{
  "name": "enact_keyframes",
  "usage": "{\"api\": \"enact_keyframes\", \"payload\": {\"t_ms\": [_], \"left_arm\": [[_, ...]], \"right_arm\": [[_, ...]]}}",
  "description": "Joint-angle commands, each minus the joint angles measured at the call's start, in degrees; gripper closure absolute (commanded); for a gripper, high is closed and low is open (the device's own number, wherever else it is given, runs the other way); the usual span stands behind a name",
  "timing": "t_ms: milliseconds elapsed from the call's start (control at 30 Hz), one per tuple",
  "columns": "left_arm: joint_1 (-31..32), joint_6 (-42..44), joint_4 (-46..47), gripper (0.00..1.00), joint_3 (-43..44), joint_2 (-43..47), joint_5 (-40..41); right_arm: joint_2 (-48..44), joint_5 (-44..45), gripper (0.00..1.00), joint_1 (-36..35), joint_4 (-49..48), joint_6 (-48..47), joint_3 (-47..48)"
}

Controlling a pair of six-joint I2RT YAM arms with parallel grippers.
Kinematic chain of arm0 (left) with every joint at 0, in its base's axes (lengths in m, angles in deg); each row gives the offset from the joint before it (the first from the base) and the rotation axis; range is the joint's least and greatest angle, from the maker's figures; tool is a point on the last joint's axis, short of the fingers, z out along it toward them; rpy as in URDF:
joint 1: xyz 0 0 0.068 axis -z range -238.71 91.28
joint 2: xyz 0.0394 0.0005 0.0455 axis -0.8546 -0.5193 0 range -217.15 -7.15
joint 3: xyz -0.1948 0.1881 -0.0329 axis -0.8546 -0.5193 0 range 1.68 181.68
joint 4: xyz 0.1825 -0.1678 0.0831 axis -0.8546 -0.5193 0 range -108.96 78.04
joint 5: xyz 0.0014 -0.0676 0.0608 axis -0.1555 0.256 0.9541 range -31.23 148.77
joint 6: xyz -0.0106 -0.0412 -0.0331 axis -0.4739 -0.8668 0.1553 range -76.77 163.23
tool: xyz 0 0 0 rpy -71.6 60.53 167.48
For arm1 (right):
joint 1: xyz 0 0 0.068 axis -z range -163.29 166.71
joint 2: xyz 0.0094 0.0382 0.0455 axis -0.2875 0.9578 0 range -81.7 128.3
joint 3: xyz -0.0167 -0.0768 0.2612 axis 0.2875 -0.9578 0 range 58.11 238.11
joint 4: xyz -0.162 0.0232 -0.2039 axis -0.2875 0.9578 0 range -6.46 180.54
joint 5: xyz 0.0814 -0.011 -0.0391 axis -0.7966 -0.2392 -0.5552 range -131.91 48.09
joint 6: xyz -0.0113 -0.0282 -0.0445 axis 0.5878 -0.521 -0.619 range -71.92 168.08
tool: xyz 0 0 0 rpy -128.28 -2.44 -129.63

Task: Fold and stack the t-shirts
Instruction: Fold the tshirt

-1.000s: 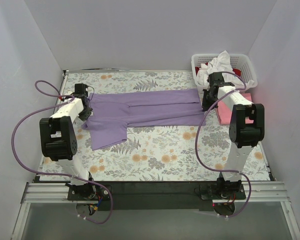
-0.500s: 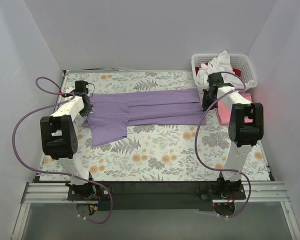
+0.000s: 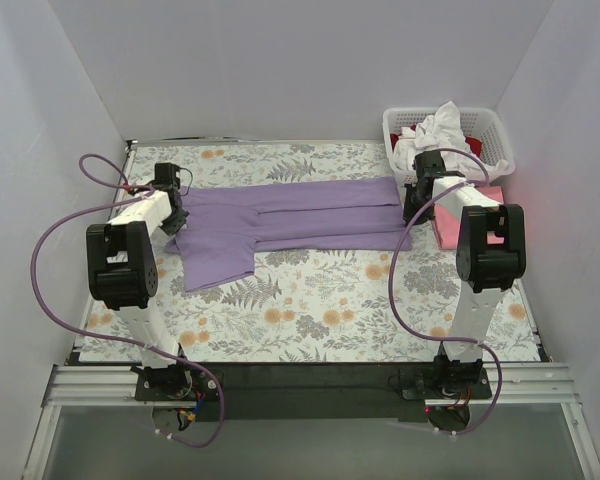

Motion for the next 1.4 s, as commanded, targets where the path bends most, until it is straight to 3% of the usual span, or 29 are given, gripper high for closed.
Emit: {"api": "enact_keyframes", "payload": {"t_ms": [0,133,300,333,433,500,567,733,800,967,1067,1233,1367], "left_arm": [[-0.18,0.51,1.68,1.0,0.88,1.62,3.85],[-0.18,0.33,2.2,0.98,-0.08,2.06,4.46],[-0.18,0.51,3.34,0.87,-0.96,3.81,1.57],[-0.18,0.59,3.52,0.73,-1.14,4.6,1.48],[-0.18,2.0,3.7,0.48,-0.97,6.88,0.86],[-0.09,2.35,2.56,0.42,-1.14,8.12,0.51],[0.08,2.44,1.6,0.34,-2.53,10.83,0.51],[1.83,2.18,0.45,0.19,-9.12,18.92,-0.36],[5.42,1.91,-0.25,0.14,-13.43,23.23,-0.46],[17.01,-0.02,-3.06,0.12,-21.69,29.74,1.3],[20.89,-0.37,-3.86,0.12,-25.39,30.45,1.91],[23.46,-0.11,-3.07,0.16,-27.51,28.35,1.83],[24.43,0.5,-0.96,0.25,-27.68,25.8,2.18]], "right_arm": [[0.06,1.44,0.99,0.23,-1.68,-1.2,1.17],[0.24,1.53,0.99,0.05,-2.03,-1.2,1.87],[0.59,-0.14,0.84,-0.04,-2.47,-1.9,2.83],[-0.02,-0.58,0.8,-0.12,-2.56,-1.99,2.84],[-2.39,-0.5,0.65,-1.26,-2.47,-2.87,2.75],[-4.68,0.82,0.53,-2.05,-2.29,-3.05,2.22],[-7.3,0.74,0.48,-3.28,-1.68,-2.96,0.74],[-14.08,0.21,0.44,-6.62,-1.5,-2.61,-4.89],[-17.68,-0.05,0.44,-8.9,-1.41,-2.69,-7.87],[-26.2,-0.4,0.43,-13.91,-2.2,-2.96,-15.35],[-30.24,0.11,0.43,-17.87,-4.39,-5.06,-21.14],[-34.21,-0.58,0.43,-21.83,-8.18,-4.54,-30.1],[-36.76,-2.95,0.42,-23.5,-9.67,-4.45,-33.81]]}}
